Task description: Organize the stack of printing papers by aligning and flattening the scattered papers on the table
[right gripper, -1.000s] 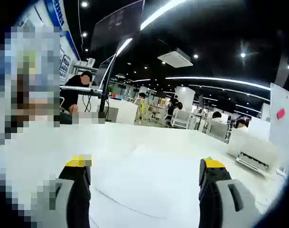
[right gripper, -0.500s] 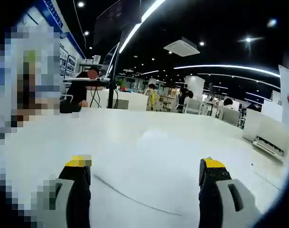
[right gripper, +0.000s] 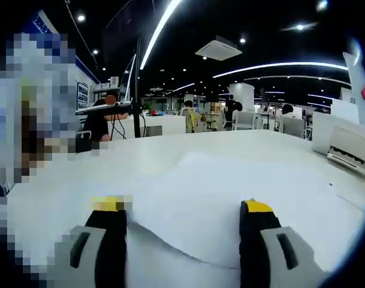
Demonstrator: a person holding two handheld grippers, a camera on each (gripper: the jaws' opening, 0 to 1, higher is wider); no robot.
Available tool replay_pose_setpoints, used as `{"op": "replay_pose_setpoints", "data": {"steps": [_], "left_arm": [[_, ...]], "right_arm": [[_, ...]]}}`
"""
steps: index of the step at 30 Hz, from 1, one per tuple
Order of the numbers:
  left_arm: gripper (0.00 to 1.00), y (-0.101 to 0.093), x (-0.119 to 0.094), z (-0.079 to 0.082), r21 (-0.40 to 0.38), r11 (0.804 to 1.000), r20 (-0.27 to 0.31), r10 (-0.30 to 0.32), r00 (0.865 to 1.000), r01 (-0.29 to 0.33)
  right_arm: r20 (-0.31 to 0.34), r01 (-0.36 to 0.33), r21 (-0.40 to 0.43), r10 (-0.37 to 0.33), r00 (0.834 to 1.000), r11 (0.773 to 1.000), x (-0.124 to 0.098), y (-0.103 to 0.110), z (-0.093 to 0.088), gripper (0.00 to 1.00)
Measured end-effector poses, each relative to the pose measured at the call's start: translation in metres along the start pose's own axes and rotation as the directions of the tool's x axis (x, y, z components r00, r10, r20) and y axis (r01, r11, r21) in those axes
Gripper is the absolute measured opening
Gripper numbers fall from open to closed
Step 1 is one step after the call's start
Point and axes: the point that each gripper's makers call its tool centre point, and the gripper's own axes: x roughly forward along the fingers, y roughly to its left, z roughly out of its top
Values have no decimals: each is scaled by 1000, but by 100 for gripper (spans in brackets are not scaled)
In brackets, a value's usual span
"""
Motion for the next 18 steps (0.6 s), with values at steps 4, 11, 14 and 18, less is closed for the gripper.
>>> {"op": "replay_pose_setpoints", "data": {"steps": [4,11,14,18], "left_arm": [[6,0,0,-3,4,1000,-9,4,1000,-4],[6,2,-2,1,7,1000,-7,10,1000,-10],[6,3,-2,2,5,1000,-8,9,1000,-8],[6,2,-1,1,5,1000,-11,7,1000,-7]], "right_arm": [[-8,-4,-2,4,1000,1000,2,0,0,42],[-5,0,-1,0,1000,1000,5,-3,3,25],[-5,-1,-1,1,1000,1000,5,-2,4,20],[-6,-3,-7,3,1000,1000,5,0,4,18]]}}
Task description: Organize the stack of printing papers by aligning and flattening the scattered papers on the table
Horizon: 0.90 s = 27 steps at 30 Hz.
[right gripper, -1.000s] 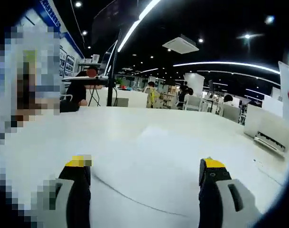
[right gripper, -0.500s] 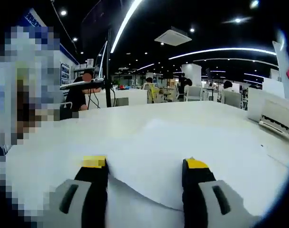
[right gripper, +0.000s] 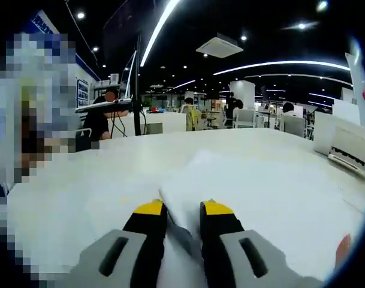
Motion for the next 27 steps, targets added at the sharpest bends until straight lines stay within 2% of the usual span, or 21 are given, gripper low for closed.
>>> {"op": "replay_pose_setpoints", "data": {"steps": [6,9,12,14,16,18,20,22,25,27], "left_arm": [[6,-1,1,-5,4,1000,-6,6,1000,-6],[6,0,-1,0,6,1000,-1,8,1000,-8],[6,-1,0,-1,6,1000,-1,9,1000,-9],[6,0,0,-1,6,1000,-3,9,1000,-9],[6,0,0,-2,5,1000,-3,10,1000,-10],[6,0,0,-3,6,1000,-4,9,1000,-9],[6,0,0,-3,6,1000,-3,8,1000,-8],[6,0,0,-3,6,1000,-1,8,1000,-8],[6,-1,0,-8,5,1000,1,7,1000,-7],[6,0,-1,-9,3,1000,2,8,1000,-8]], "right_arm": [[-5,10,-19,-10,1000,1000,-1,-3,0,20],[-28,17,-101,-20,999,995,-2,-3,2,19],[-68,2,-235,-18,997,972,-2,5,4,13],[-116,10,-356,-54,992,934,-2,5,4,8],[-162,8,-496,-102,982,868,-3,4,4,4],[-186,13,-590,-152,971,807,-3,3,5,4],[-210,34,-636,-215,954,771,-5,-4,5,4],[-212,40,-693,-257,943,720,-7,-9,5,5],[-203,56,-724,-290,935,688,-11,-12,5,8],[-171,77,-753,-307,936,654,-14,-14,11,16]]}}
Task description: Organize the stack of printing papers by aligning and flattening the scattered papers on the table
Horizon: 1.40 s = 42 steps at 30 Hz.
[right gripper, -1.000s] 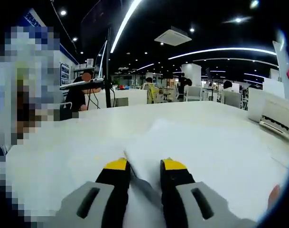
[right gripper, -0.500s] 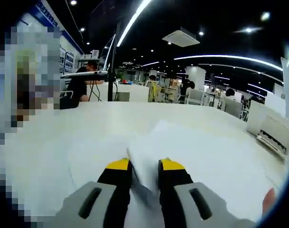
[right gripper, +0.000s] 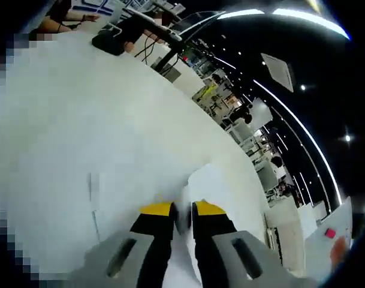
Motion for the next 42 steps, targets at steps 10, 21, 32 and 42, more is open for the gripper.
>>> {"op": "replay_pose_setpoints", "data": {"steps": [10,21,32,42], "left_arm": [[6,5,0,0,-10,1000,4,-5,1000,5],[6,2,8,-7,-14,1000,1,-15,1000,15],[6,9,4,2,-12,1000,1,3,1000,-3],[6,6,8,-9,-12,1000,-5,1,1000,-1]], "right_arm": [[-74,41,-175,-54,996,984,-24,-9,-25,26],[-109,139,-294,-177,978,946,-30,-34,-41,26],[-136,107,-235,-142,981,966,-7,-14,-58,0],[-135,155,-180,-181,974,971,-14,-20,-57,0]]}}
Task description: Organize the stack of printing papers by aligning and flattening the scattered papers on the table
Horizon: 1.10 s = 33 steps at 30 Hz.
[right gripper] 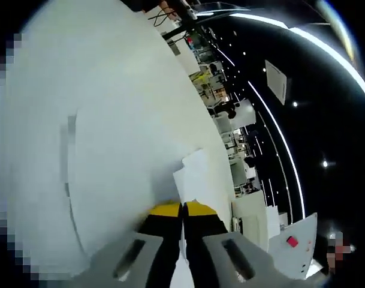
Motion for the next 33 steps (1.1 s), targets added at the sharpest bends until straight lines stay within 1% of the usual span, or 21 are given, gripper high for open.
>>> {"op": "replay_pose_setpoints", "data": {"steps": [1,2,5,6,7,10,12,13,17,18,19,22,24,26,27,28,31,33], "left_arm": [[6,0,0,-1,2,1000,0,2,1000,-2],[6,0,1,-2,3,1000,-1,4,1000,-4],[6,1,2,-5,12,1000,-3,12,1000,-12],[6,0,2,-7,11,1000,-2,12,1000,-12],[6,0,3,-8,9,1000,-2,11,1000,-11],[6,4,2,-5,-10,1000,9,5,1000,-5],[6,6,3,-6,-18,1000,13,6,1000,-5],[6,6,4,-7,-20,1000,14,6,1000,-6],[6,10,4,4,-32,999,12,2,1000,-2],[6,11,4,5,-33,999,10,1,1000,-1],[6,11,5,6,-34,999,7,-2,1000,2],[6,12,7,11,-40,999,2,-8,1000,8],[6,12,9,12,-41,999,-3,-12,1000,11],[6,12,10,13,-44,999,-7,-15,1000,15],[6,12,11,14,-42,999,-10,-17,1000,16],[6,13,13,14,-42,999,-13,-18,1000,17],[6,16,17,13,-46,999,-19,-20,1000,19],[6,18,19,13,-52,998,-18,-24,1000,23]], "right_arm": [[-3,23,28,-22,1000,999,-2,-5,0,0],[17,50,75,-51,999,996,-6,-12,4,0],[33,96,192,-104,994,977,-16,-32,9,0],[34,107,222,-118,992,969,-19,-38,10,0],[35,112,230,-124,992,967,-20,-41,10,0],[45,150,323,-173,984,934,-35,-63,13,0],[51,176,356,-207,977,918,-48,-76,16,0],[57,187,382,-225,973,905,-56,-84,17,0],[70,214,431,-268,961,877,-82,-104,20,0],[72,214,448,-274,959,868,-87,-108,20,0],[75,220,474,-288,955,853,-93,-113,21,0],[88,226,502,-309,947,835,-107,-123,23,0],[108,218,560,-332,937,799,-118,-130,26,0],[120,204,604,-341,932,770,-128,-136,28,0],[129,198,629,-352,927,752,-134,-141,29,0],[137,190,646,-357,924,739,-138,-143,29,0],[172,140,728,-377,910,671,-160,-154,34,0],[189,126,754,-398,898,644,-174,-162,36,0]]}}
